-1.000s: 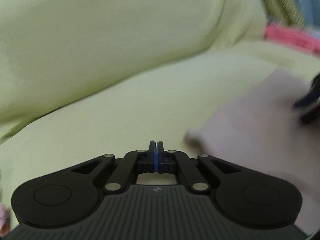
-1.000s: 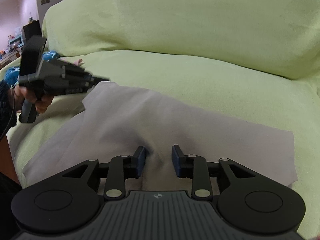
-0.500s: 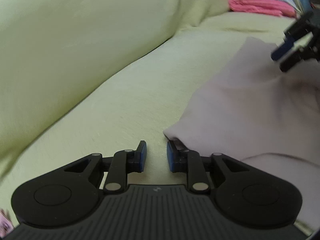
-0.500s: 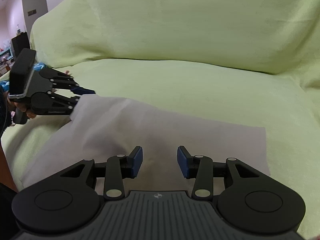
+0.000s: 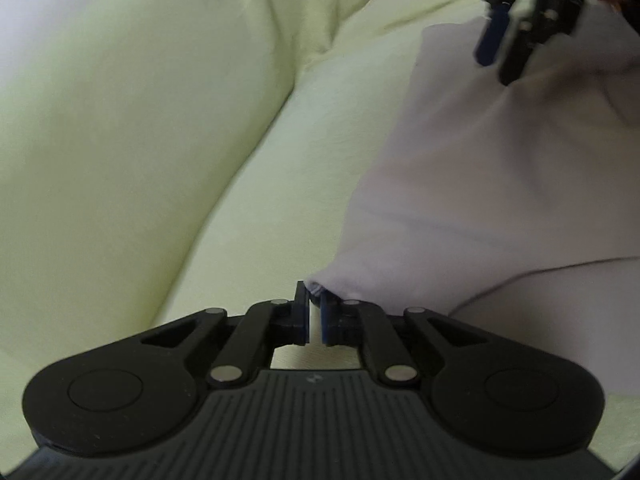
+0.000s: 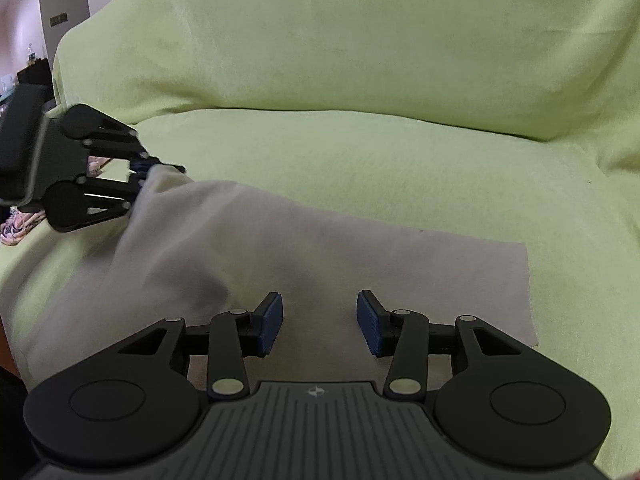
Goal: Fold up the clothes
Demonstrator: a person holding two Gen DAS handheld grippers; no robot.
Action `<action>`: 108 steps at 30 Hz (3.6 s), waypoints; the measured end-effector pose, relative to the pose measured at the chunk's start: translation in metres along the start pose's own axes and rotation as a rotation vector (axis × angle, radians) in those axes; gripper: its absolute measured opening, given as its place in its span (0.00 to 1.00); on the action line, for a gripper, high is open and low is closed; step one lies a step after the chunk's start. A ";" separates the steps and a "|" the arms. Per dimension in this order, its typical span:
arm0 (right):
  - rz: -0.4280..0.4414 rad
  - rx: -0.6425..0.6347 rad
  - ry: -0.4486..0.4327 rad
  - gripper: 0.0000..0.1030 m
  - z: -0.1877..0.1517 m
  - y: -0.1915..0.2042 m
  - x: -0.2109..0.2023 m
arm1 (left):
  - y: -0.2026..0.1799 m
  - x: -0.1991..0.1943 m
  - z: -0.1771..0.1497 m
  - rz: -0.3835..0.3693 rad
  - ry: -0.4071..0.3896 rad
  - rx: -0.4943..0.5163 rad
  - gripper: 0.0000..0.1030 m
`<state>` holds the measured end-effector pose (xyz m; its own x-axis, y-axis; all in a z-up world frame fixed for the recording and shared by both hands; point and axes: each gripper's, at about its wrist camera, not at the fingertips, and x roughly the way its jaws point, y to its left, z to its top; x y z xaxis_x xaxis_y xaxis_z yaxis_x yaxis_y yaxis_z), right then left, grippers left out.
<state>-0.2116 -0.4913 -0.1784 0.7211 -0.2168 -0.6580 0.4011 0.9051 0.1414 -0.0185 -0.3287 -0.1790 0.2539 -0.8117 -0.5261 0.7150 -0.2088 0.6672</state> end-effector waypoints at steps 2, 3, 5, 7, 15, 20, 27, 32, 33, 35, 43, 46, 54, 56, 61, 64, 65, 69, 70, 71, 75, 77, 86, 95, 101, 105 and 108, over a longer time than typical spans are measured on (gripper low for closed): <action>-0.006 -0.006 -0.002 0.43 0.000 0.000 0.000 | -0.002 -0.002 -0.003 0.039 0.013 -0.002 0.04; -0.008 -0.007 -0.002 0.43 0.000 0.000 0.000 | -0.003 0.000 -0.006 0.050 0.035 -0.007 0.04; -0.011 -0.010 -0.001 0.43 0.000 0.000 0.001 | -0.008 0.011 -0.015 0.081 0.101 0.005 0.01; -0.015 -0.016 0.001 0.44 0.001 0.000 0.000 | -0.012 0.018 -0.018 0.100 0.143 -0.012 0.00; -0.131 -0.038 -0.088 0.44 0.017 -0.020 -0.019 | 0.017 -0.013 0.010 0.026 0.033 -0.396 0.05; -0.145 -0.041 -0.120 0.33 0.020 -0.049 0.005 | 0.014 -0.011 0.024 -0.037 0.020 -0.555 0.07; -0.299 0.048 -0.070 0.12 0.009 -0.091 0.002 | 0.023 0.000 -0.013 0.023 0.108 -0.668 0.07; -0.259 0.002 -0.172 0.19 0.020 -0.085 -0.007 | 0.045 -0.001 -0.008 -0.173 -0.048 -0.609 0.08; -0.234 -0.008 -0.149 0.18 0.019 -0.081 -0.002 | 0.045 0.006 -0.005 -0.229 -0.049 -0.585 0.10; -0.220 -0.018 -0.066 0.16 0.015 -0.080 0.011 | 0.038 0.033 0.001 -0.287 0.029 -0.514 0.10; -0.413 0.153 0.182 0.20 0.055 -0.101 -0.025 | 0.075 0.045 0.033 -0.363 0.317 -0.502 0.10; -0.379 0.230 0.224 0.19 0.082 -0.086 -0.058 | 0.088 0.025 0.076 -0.427 0.331 -0.336 0.11; -0.424 0.522 0.263 0.19 0.125 0.033 -0.126 | 0.140 -0.012 0.098 -0.657 0.175 -0.140 0.21; -0.475 0.630 0.249 0.20 0.118 0.077 -0.126 | 0.141 -0.003 0.082 -0.691 0.177 -0.072 0.21; -0.465 0.863 0.332 0.20 0.105 0.182 -0.105 | 0.149 0.015 0.049 -0.638 0.170 0.247 0.21; -0.452 0.895 0.360 0.20 0.108 0.217 -0.095 | 0.152 0.008 0.037 -0.646 0.090 0.321 0.21; -0.456 0.892 0.362 0.20 0.106 0.224 -0.090 | 0.145 0.006 0.027 -0.664 0.053 0.351 0.21; -0.488 0.819 0.329 0.20 0.087 0.248 -0.050 | 0.113 0.025 -0.008 -0.727 -0.078 0.542 0.13; -0.498 0.776 0.327 0.20 0.079 0.255 -0.039 | 0.107 0.027 -0.016 -0.735 -0.105 0.572 0.12; -0.507 0.726 0.318 0.20 0.080 0.260 -0.025 | 0.100 0.029 -0.023 -0.742 -0.132 0.602 0.12; -0.562 0.499 0.239 0.23 0.087 0.276 0.021 | 0.087 0.040 -0.035 -0.740 -0.216 0.677 0.14; -0.608 0.351 0.221 0.31 0.089 0.281 0.043 | 0.083 0.045 -0.037 -0.732 -0.254 0.704 0.14; -0.681 -0.187 0.209 0.30 0.082 0.285 0.117 | 0.071 0.063 -0.044 -0.706 -0.376 0.788 0.16; -0.675 -0.066 0.182 0.00 0.092 0.244 0.098 | 0.075 0.048 -0.056 -0.674 -0.479 0.835 0.25; -0.650 -0.137 0.278 0.00 0.083 0.241 0.120 | 0.063 0.050 -0.072 -0.589 -0.579 0.942 0.28; -0.648 -0.121 0.272 0.04 0.082 0.237 0.123 | 0.049 0.055 -0.081 -0.557 -0.686 1.074 0.24; -0.646 -0.108 0.263 0.06 0.082 0.234 0.124 | 0.040 0.058 -0.086 -0.539 -0.778 1.179 0.18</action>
<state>0.0175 -0.3360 -0.1662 0.1919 -0.6395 -0.7445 0.6347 0.6595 -0.4029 0.0813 -0.3368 -0.2278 -0.5285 -0.4967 -0.6885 -0.4049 -0.5654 0.7186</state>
